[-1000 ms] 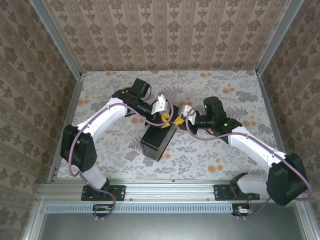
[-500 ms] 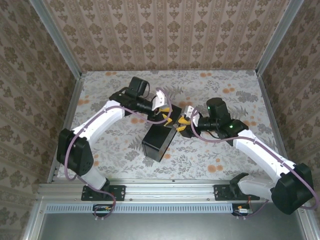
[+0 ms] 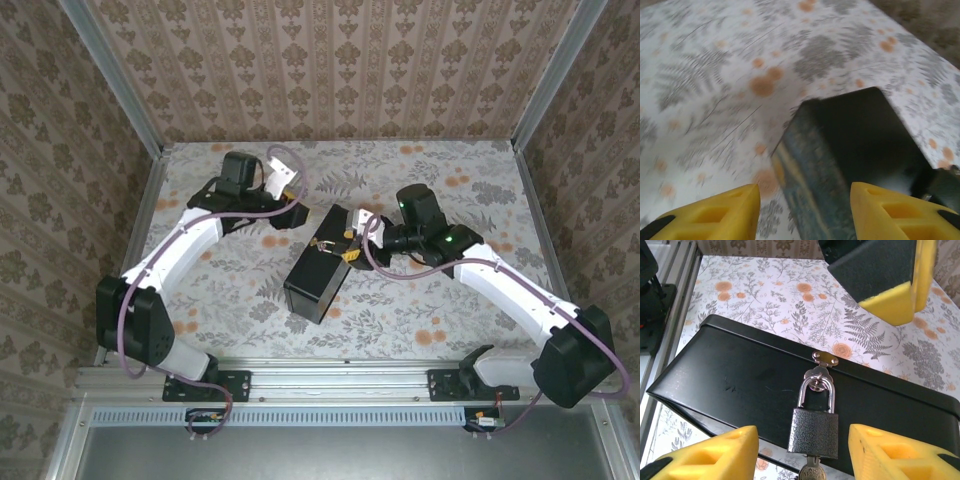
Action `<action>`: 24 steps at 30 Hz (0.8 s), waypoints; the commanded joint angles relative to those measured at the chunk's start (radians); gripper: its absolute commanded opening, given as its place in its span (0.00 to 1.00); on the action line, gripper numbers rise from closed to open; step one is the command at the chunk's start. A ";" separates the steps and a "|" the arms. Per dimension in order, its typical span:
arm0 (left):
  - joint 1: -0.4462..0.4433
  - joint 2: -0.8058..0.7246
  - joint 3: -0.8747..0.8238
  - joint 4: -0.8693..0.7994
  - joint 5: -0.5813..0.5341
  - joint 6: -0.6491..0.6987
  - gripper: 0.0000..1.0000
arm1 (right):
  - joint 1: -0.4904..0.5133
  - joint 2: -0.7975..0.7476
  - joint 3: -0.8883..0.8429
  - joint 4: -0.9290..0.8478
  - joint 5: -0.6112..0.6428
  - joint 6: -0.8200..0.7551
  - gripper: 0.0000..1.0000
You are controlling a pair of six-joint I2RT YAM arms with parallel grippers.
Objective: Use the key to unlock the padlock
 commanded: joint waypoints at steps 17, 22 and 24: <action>0.064 -0.124 -0.051 0.039 -0.028 -0.140 0.48 | 0.098 0.099 -0.017 0.025 0.243 -0.191 0.49; 0.065 -0.127 -0.061 0.043 -0.017 -0.132 0.47 | 0.103 0.093 -0.029 0.014 0.244 -0.203 0.47; 0.064 -0.126 -0.059 0.043 -0.013 -0.133 0.47 | 0.105 0.095 -0.030 0.001 0.272 -0.220 0.46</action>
